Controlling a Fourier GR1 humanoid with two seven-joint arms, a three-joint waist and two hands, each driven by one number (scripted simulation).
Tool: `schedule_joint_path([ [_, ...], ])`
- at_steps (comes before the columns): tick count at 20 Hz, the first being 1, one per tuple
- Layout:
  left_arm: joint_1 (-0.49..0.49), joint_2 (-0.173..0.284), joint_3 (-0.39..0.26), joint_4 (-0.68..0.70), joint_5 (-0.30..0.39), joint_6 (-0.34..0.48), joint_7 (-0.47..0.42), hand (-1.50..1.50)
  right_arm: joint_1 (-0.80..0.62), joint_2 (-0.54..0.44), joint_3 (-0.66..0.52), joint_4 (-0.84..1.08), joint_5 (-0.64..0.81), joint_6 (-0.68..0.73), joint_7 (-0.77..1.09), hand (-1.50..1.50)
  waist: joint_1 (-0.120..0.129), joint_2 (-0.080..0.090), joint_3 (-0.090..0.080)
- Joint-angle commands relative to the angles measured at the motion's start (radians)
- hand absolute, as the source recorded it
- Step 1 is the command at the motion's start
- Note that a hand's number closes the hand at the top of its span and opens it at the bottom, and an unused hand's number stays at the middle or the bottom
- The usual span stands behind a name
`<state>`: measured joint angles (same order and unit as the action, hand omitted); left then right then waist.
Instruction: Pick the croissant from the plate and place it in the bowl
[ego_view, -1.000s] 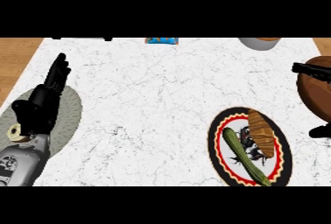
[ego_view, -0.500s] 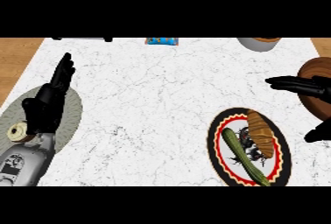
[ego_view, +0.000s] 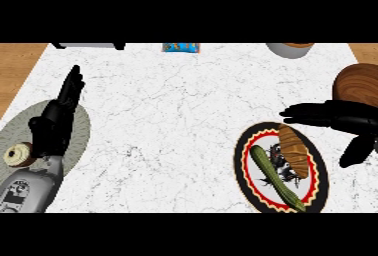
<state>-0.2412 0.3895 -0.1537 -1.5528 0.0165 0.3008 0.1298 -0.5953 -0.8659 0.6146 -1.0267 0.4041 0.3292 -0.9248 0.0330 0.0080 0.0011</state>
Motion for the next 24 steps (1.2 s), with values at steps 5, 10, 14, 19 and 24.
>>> schedule_joint_path([
  [5, 0.016, -0.029, 0.038, 0.019, -0.029, -0.008, -0.024, 0.0, -0.061, 0.097, 0.04, 0.138, 0.181, 0.033, -0.052, -1.5, -0.021, -0.005, -0.001],
  [10, -0.012, -0.017, 0.043, -0.057, -0.054, -0.022, 0.081, 0.0, -0.065, 0.211, 0.036, 0.288, 0.248, -0.061, -0.079, -1.5, -0.019, -0.006, 0.0],
  [14, -0.034, -0.022, 0.073, -0.027, -0.046, -0.055, 0.078, 0.0, -0.049, 0.245, 0.03, 0.302, 0.284, -0.075, -0.08, -1.5, -0.025, -0.007, -0.001],
  [19, -0.036, -0.038, 0.108, 0.043, -0.045, -0.076, 0.015, 0.0, -0.128, 0.319, 0.014, 0.367, 0.323, -0.034, -0.057, -1.5, -0.027, -0.007, -0.001],
  [24, 0.044, -0.056, 0.108, -0.006, -0.046, -0.093, -0.017, 0.0, -0.093, 0.35, 0.031, 0.442, 0.409, -0.176, -0.128, 1.5, -0.023, -0.006, -0.001],
])
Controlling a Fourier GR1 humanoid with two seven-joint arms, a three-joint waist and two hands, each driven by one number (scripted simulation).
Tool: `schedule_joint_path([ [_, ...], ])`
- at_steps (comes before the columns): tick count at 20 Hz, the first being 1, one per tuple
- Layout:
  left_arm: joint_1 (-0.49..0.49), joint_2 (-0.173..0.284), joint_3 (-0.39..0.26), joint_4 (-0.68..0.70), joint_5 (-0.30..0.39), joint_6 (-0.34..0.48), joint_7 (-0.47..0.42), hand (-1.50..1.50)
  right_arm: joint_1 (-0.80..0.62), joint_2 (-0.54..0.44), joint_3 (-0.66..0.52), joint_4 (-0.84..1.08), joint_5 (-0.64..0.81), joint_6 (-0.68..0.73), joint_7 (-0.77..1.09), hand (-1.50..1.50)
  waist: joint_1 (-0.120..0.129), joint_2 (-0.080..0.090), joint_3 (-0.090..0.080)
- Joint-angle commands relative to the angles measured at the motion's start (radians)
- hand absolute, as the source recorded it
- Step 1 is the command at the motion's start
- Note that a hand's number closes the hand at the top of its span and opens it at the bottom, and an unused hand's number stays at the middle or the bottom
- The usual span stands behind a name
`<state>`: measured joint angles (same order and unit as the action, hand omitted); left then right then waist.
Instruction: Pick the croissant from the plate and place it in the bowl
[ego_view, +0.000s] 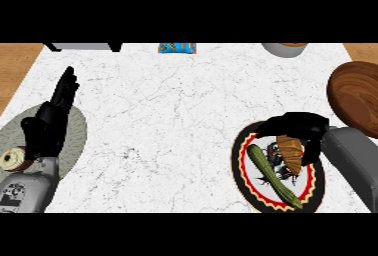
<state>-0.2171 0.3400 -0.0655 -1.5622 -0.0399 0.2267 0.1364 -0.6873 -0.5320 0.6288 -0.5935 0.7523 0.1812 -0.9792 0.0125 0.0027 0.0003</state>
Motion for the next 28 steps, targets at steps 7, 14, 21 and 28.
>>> schedule_joint_path([
  [7, -0.011, -0.001, 0.05, -0.009, -0.004, -0.034, 0.013, 0.0, 0.007, 0.059, -0.041, 0.131, 0.086, -0.167, -0.188, 1.5, 0.002, 0.002, 0.0],
  [14, -0.035, -0.012, 0.072, 0.029, -0.012, -0.047, -0.007, 0.0, -0.023, 0.057, -0.093, 0.124, 0.057, -0.126, -0.256, 1.5, -0.003, 0.002, 0.0],
  [21, 0.023, -0.008, 0.07, -0.016, -0.027, -0.022, 0.032, 0.0, 0.078, 0.283, -0.263, 0.125, -0.077, -0.132, 0.517, 1.5, -0.069, -0.03, -0.006],
  [28, 0.046, -0.008, 0.08, -0.015, -0.032, -0.01, 0.048, 0.0, 0.05, 0.478, -0.405, -0.056, -0.184, -0.28, 0.807, 1.5, -0.095, -0.05, -0.004],
])
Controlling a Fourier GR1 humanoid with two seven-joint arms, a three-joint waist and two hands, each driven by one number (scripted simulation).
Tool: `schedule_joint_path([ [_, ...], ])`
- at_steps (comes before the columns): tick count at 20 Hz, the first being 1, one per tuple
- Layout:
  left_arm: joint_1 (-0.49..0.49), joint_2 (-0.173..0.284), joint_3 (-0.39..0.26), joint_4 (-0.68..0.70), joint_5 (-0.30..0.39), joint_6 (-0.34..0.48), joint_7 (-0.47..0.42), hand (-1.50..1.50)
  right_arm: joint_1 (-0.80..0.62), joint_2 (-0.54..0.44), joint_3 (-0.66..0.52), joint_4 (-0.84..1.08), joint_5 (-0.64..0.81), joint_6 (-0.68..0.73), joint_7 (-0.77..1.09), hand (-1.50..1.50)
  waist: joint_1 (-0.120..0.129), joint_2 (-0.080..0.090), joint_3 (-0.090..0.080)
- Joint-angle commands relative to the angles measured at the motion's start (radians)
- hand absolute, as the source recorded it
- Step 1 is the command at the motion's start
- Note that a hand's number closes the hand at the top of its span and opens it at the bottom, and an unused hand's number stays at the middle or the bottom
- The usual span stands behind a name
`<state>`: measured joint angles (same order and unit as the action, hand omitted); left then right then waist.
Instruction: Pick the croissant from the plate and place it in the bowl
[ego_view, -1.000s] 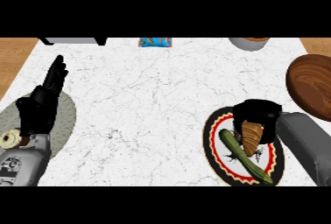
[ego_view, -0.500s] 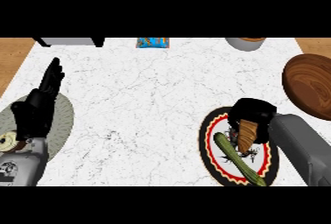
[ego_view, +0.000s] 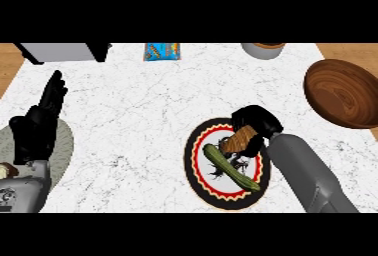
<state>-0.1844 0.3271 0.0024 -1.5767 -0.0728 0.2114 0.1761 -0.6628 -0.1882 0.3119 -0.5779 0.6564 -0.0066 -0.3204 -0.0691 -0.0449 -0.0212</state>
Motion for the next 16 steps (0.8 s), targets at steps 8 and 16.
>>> schedule_joint_path([
  [8, 0.04, 0.011, 0.023, -0.028, 0.002, 0.006, 0.021, 0.0, 0.019, 0.153, -0.139, -0.42, -0.054, -0.329, 0.494, 1.5, -0.021, -0.002, 0.017],
  [16, 0.003, -0.008, 0.009, -0.006, 0.003, -0.014, -0.014, 0.0, 0.217, 0.027, -0.126, -0.898, 0.064, -0.31, 0.832, 1.5, 0.01, 0.028, 0.019],
])
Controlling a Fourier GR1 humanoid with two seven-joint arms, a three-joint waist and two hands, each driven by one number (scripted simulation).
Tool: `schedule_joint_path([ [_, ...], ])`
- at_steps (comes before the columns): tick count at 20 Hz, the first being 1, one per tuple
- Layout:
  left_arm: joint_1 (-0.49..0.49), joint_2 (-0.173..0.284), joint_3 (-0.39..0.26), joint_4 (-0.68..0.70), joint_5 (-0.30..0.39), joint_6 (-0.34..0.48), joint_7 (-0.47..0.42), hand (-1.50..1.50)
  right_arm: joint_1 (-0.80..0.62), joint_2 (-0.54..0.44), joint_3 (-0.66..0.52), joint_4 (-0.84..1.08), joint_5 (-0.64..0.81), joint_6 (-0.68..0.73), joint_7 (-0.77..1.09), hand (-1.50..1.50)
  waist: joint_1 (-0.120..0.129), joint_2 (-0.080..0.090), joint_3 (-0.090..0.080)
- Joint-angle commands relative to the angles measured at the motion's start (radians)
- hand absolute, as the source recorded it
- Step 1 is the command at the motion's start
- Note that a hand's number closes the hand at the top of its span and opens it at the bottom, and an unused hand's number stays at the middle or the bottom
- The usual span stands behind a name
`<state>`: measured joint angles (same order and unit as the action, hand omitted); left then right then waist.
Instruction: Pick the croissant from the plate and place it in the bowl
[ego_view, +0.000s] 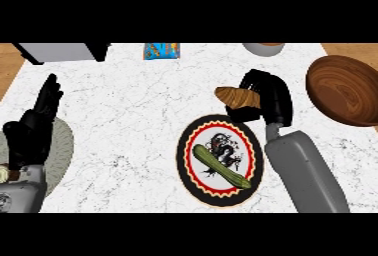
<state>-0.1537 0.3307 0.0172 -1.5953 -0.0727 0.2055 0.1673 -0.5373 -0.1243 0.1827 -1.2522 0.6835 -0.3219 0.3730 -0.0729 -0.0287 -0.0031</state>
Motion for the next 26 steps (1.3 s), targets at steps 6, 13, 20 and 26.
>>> schedule_joint_path([
  [6, -0.045, -0.038, -0.011, 0.063, -0.024, -0.014, -0.077, 0.0, 0.177, -0.174, -0.189, -0.375, -0.065, 0.054, 0.121, 1.5, 0.057, 0.027, 0.003],
  [13, -0.067, -0.064, -0.025, 0.058, -0.029, -0.033, -0.061, 0.0, 0.106, -0.293, -0.442, -0.074, -0.25, 0.014, -0.194, 1.5, 0.073, 0.033, 0.004],
  [20, -0.05, -0.055, -0.03, -0.011, -0.037, -0.054, -0.011, 0.0, 0.057, -0.431, -0.494, 0.265, -0.127, -0.081, -0.392, 1.5, 0.088, 0.036, 0.004],
  [26, -0.119, -0.062, -0.026, 0.005, -0.041, -0.054, 0.036, 0.0, -0.059, -0.498, -0.528, 0.629, -0.039, -0.231, -0.53, 1.5, 0.106, 0.044, 0.006],
])
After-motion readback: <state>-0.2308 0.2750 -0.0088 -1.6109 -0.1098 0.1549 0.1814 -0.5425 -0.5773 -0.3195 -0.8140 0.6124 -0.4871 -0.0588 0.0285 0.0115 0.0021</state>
